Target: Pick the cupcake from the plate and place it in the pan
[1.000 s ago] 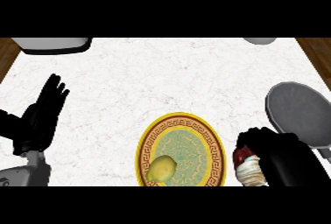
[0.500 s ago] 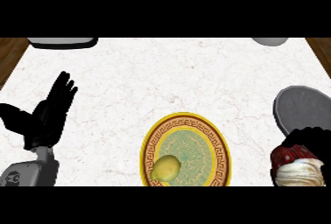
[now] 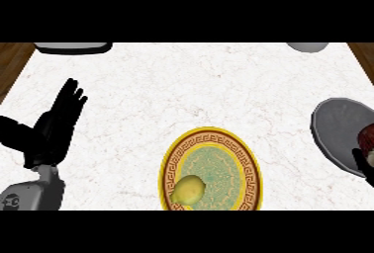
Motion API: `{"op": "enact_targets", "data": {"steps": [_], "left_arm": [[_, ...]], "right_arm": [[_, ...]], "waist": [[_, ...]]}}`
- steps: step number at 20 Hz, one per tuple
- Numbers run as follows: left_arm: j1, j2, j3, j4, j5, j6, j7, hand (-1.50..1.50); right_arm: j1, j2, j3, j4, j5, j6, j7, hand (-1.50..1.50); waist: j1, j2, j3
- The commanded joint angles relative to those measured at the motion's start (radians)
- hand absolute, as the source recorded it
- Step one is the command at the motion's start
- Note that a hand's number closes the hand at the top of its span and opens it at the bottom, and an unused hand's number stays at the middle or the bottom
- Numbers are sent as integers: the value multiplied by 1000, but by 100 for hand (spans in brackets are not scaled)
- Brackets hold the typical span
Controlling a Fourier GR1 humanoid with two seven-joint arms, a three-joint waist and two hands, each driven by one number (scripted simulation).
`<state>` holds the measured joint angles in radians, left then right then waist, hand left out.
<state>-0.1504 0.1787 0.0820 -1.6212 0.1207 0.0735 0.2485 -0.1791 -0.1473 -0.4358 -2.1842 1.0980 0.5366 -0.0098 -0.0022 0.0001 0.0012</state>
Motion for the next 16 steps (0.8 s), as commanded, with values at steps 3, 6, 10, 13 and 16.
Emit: {"op": "enact_targets", "data": {"steps": [3, 6, 10, 13, 16], "left_arm": [[2, 5, 12, 21, -1, -14, -9, 0], [45, 1, -6, -88, -5, 3, 58, 0], [27, -6, 4, -25, -1, -17, -10, 0], [-47, 15, 36, 52, 7, -29, -20, 0], [-15, -7, 10, 6, -10, -15, 2, 0]], "right_arm": [[-98, -169, -208, 326, -149, -104, -137, 150], [-93, -227, -236, 503, -168, -199, -253, 150], [-92, -220, -193, 777, -141, -377, -420, 150], [-154, -235, -138, 933, -114, -441, -470, 150], [-170, -228, -107, 1058, -80, -553, -497, 150]], "waist": [[5, 1, -1], [12, 0, 0], [17, 5, 0], [14, 7, 0], [14, 3, 0]]}}
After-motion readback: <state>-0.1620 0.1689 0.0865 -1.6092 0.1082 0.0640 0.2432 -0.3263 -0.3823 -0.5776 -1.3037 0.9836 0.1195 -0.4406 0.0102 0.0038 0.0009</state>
